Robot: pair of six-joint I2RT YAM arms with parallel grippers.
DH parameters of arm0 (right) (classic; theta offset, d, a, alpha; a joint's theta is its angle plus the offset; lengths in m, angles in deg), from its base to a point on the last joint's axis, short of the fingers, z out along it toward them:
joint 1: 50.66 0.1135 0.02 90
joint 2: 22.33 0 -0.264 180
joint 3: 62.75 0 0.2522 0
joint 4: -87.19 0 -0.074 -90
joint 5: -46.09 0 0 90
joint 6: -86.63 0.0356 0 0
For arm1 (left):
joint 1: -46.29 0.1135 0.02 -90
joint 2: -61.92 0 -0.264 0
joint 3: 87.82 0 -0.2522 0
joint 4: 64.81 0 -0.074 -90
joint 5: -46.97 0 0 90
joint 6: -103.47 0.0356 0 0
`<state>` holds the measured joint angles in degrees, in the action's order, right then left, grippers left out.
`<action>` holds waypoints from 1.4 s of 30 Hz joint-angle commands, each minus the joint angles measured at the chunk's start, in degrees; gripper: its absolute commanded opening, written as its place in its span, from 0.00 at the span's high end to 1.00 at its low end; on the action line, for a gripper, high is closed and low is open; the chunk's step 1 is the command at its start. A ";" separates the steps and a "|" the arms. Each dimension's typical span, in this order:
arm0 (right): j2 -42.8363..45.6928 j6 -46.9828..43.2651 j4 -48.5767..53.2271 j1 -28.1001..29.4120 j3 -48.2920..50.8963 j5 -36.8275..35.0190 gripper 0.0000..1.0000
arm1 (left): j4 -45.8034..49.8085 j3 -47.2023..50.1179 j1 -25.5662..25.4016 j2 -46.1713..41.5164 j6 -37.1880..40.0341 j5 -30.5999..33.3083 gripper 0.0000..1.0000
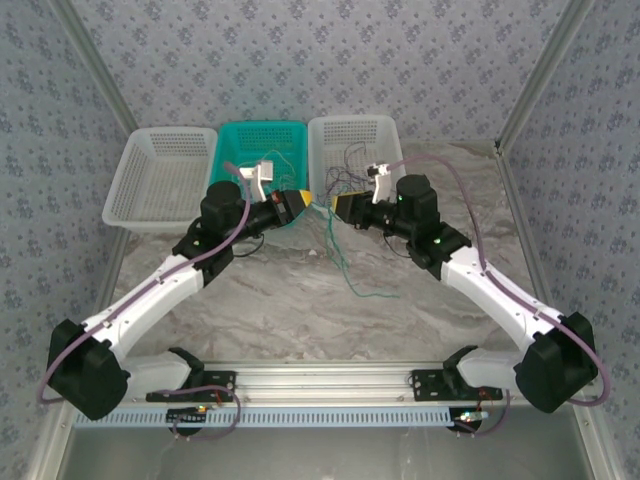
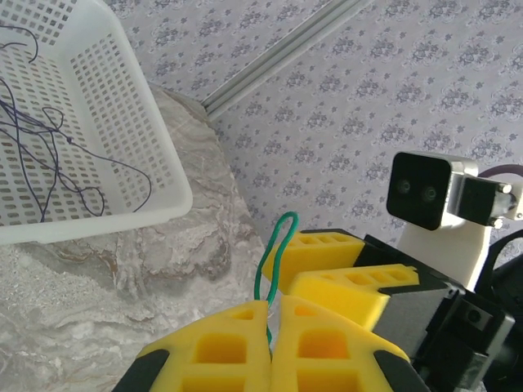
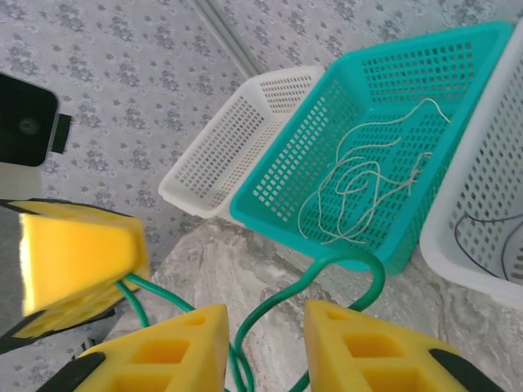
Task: Untangle the cables
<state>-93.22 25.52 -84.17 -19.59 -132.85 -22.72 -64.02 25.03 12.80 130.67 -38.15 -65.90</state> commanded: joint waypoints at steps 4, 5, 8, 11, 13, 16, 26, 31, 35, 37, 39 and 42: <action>5.79 2.67 3.74 -2.64 3.24 1.14 0.69 | 0.06 -0.84 -0.04 -1.72 1.50 0.22 1.00; 6.99 3.07 4.27 -2.84 3.87 0.91 0.67 | 0.06 -0.90 0.01 -1.63 1.49 0.20 1.00; 8.99 3.71 4.20 -2.92 4.80 1.35 0.56 | -0.25 -1.12 -0.04 -1.03 1.42 -0.21 1.00; 8.11 4.54 2.04 -2.77 4.36 4.69 0.34 | -0.64 -1.46 -0.08 -0.60 1.16 -0.50 1.00; 6.38 5.42 -0.37 -2.57 3.52 7.34 0.29 | -0.81 -1.63 -0.05 -0.49 0.91 -0.68 1.00; 3.42 5.73 -2.31 -1.99 2.36 7.74 0.31 | -0.91 -1.61 -0.02 -0.67 0.73 -0.86 1.00; -0.08 8.03 -8.43 -2.28 3.82 2.15 1.00 | 1.17 -1.07 -0.03 -2.71 1.82 0.95 1.00; 5.10 9.32 0.01 -4.50 6.71 -12.99 1.00 | 6.96 -1.38 0.91 -5.95 5.50 5.72 1.00; 10.11 10.73 8.16 -8.22 9.04 -23.40 1.00 | 13.90 -1.79 3.14 -9.50 9.26 10.00 1.00; 12.03 10.85 11.88 -10.15 9.64 -26.66 1.00 | 14.83 -1.34 5.00 -11.13 9.60 9.64 1.00; 13.71 11.25 15.35 -11.91 10.22 -29.10 1.00 | 15.63 -0.81 7.03 -12.49 9.63 8.83 1.00; 15.30 13.43 20.67 -13.86 10.39 -33.11 1.00 | 16.52 -0.24 9.16 -13.79 9.68 7.86 1.00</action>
<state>-79.06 36.82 -75.06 -29.66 -123.78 -40.57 -49.38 25.07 18.81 120.44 -30.46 -61.60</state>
